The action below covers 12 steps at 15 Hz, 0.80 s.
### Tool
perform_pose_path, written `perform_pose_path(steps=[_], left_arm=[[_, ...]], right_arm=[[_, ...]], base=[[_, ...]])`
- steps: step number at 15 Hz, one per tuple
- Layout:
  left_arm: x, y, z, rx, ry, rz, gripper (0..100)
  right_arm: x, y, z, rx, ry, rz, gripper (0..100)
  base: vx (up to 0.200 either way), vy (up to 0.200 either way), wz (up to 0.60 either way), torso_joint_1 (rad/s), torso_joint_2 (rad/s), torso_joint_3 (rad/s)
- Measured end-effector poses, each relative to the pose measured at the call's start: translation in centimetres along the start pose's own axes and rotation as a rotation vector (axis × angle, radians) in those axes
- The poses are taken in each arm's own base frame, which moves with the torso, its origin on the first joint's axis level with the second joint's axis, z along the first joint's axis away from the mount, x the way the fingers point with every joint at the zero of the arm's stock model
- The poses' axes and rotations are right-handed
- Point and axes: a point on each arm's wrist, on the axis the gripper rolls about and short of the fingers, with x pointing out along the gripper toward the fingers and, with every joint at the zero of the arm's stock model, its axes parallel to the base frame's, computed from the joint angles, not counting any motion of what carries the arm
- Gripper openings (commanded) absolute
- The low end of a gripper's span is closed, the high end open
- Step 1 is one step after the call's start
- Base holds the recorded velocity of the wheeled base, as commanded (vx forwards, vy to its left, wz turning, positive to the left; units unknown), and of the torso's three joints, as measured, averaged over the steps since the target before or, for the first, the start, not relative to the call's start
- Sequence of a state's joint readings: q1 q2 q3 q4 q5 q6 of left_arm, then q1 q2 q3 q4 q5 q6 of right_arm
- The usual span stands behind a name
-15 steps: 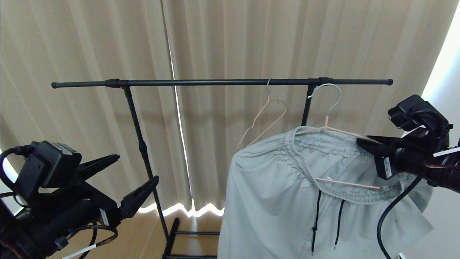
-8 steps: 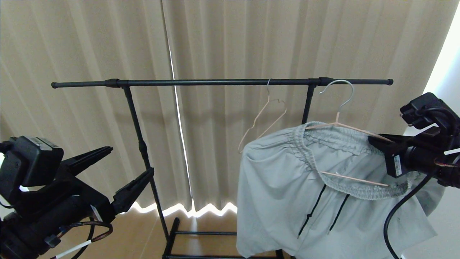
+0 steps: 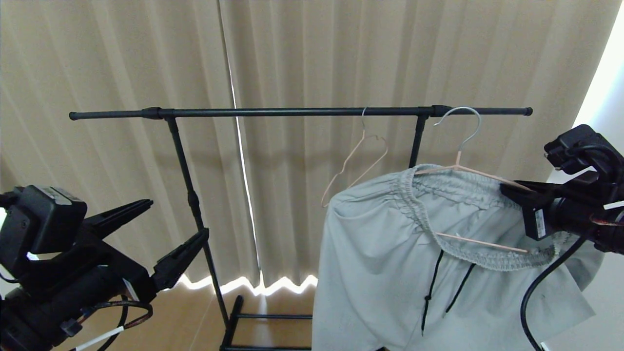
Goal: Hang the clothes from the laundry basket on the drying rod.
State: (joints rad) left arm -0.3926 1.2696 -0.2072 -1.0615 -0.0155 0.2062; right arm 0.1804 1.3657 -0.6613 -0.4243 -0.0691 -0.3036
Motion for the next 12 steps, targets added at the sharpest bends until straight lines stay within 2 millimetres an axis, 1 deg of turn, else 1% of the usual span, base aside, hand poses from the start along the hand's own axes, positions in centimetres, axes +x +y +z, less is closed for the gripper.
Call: perform_pose_path(steps=[7, 12], left_arm=[[-0.05, -0.04, -0.18, 0.002, 0.007, -0.002, 100], [-0.06, -0.08, -0.36, 0.001, 0.014, -0.003, 100]], right_arm=[[0.05, 0.0, -0.01, 0.001, 0.0, 0.0, 0], [0.08, 0.03, 0.07, 0.0, -0.004, 0.002, 0]], base=[[0.0, 0.2, 0.0, 0.006, 0.0, 0.002], [0.0, 0.0, 0.0, 0.0, 0.0, 0.0]])
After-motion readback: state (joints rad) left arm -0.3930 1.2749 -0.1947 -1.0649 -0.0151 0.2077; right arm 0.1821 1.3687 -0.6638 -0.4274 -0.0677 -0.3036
